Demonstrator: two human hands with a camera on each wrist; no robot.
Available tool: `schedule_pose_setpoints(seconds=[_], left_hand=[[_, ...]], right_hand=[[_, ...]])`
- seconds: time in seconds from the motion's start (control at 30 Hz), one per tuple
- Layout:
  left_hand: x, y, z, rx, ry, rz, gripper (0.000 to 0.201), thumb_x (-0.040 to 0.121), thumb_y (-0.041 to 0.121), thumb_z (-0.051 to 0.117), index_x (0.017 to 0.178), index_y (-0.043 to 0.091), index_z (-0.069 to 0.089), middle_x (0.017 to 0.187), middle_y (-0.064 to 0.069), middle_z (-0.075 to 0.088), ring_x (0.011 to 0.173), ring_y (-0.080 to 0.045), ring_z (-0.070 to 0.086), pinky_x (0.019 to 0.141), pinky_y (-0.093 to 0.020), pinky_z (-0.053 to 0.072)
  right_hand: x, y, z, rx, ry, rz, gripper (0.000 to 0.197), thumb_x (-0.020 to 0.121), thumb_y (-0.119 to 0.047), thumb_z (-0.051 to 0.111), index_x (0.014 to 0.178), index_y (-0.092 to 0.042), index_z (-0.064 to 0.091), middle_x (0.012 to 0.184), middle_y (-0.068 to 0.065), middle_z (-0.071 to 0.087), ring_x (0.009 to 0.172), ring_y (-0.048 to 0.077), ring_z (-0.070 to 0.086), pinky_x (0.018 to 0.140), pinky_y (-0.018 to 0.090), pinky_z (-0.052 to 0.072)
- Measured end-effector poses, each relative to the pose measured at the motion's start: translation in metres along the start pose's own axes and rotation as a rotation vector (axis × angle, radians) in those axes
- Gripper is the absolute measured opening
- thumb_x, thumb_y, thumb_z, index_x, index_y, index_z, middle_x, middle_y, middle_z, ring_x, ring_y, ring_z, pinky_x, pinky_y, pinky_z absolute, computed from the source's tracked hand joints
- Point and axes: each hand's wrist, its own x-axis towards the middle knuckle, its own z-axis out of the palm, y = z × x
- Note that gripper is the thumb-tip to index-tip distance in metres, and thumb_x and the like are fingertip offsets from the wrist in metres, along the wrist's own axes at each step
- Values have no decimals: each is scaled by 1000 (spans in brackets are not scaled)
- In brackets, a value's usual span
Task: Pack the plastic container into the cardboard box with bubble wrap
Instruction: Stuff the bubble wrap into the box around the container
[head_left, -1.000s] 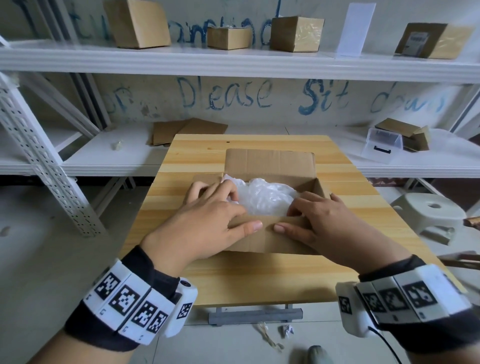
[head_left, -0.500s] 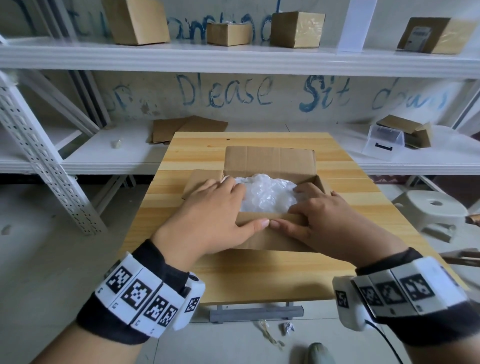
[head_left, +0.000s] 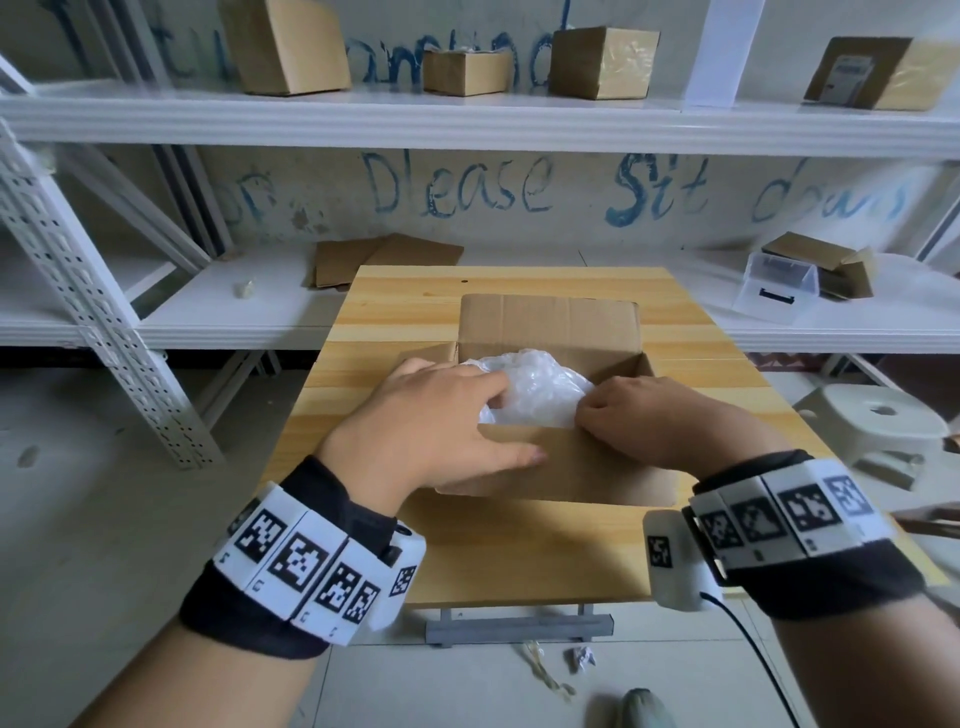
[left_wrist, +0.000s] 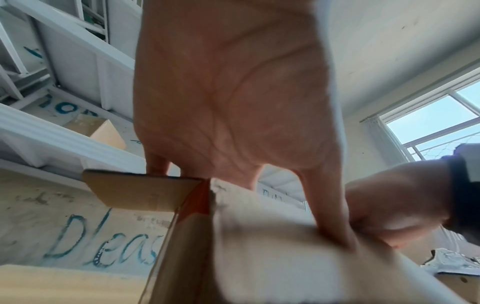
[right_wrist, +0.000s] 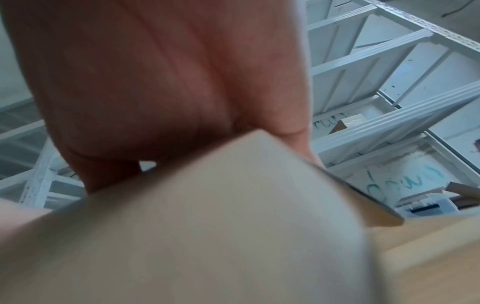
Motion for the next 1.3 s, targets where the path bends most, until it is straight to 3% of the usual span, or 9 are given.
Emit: schedule_pose_setpoints(seconds=[0.2, 0.33, 0.5, 0.63, 0.77, 1.03, 1.13, 1.23, 1.3], left_hand=[[10, 5, 12, 144, 11, 19, 92, 55, 85, 66, 125, 36, 32, 113, 10, 64, 109, -17, 57, 98, -42, 32], [16, 6, 11, 141, -1, 3, 106, 53, 86, 67, 140, 40, 28, 124, 9, 63, 115, -19, 56, 97, -46, 32], [18, 8, 12, 161, -35, -19, 110, 57, 88, 63, 150, 42, 24, 139, 4, 47, 123, -21, 46, 103, -46, 28], [13, 8, 10, 105, -21, -14, 108, 61, 82, 68, 151, 42, 25, 153, 6, 21, 124, -25, 42, 108, -45, 27], [14, 8, 10, 118, -9, 2, 110, 60, 84, 66, 152, 40, 24, 152, 15, 35, 130, -16, 40, 105, -46, 27], [15, 13, 8, 70, -55, -50, 103, 61, 78, 71, 147, 44, 23, 137, 11, 53, 117, -18, 37, 92, -41, 23], [14, 13, 5, 48, -68, -54, 106, 62, 75, 73, 149, 45, 20, 135, 9, 53, 97, -17, 27, 91, -41, 23], [14, 13, 6, 29, -76, -57, 110, 62, 75, 74, 151, 45, 18, 135, 9, 53, 90, -12, 15, 94, -40, 23], [15, 11, 7, 30, -74, -52, 110, 60, 76, 74, 150, 46, 18, 135, 10, 53, 94, -12, 20, 95, -41, 24]], right_hand=[[3, 0, -10, 92, -32, 51, 46, 91, -58, 50, 135, -58, 36, 138, 2, 53, 119, 26, 49, 87, 36, 37], [12, -1, -15, 56, -102, 39, 55, 89, -60, 54, 140, -58, 34, 154, -6, 41, 133, 22, 45, 100, 36, 40], [18, -3, -21, 82, -136, 48, 63, 81, -58, 65, 138, -51, 37, 113, -9, 57, 91, 12, 62, 75, 28, 51], [24, -3, -20, 89, -116, 66, 66, 76, -58, 70, 133, -48, 37, 100, -9, 59, 84, 13, 65, 70, 28, 52], [23, -5, -18, 58, -82, 50, 65, 80, -56, 68, 135, -44, 36, 89, -10, 57, 79, 11, 61, 67, 28, 48], [25, -2, -14, 113, -55, -132, 74, 88, -37, 71, 151, -29, 32, 145, -4, 52, 128, 17, 52, 101, 26, 39], [30, -4, -16, 105, -110, -112, 76, 88, -33, 71, 152, -33, 30, 147, -5, 49, 123, 13, 51, 102, 24, 37], [37, -7, -19, 17, -193, -35, 76, 91, -36, 65, 152, -45, 21, 103, -7, 65, 88, 8, 58, 79, 23, 48], [42, -9, -19, -45, -233, 25, 77, 89, -41, 62, 151, -51, 17, 93, -6, 65, 90, 13, 64, 81, 28, 52]])
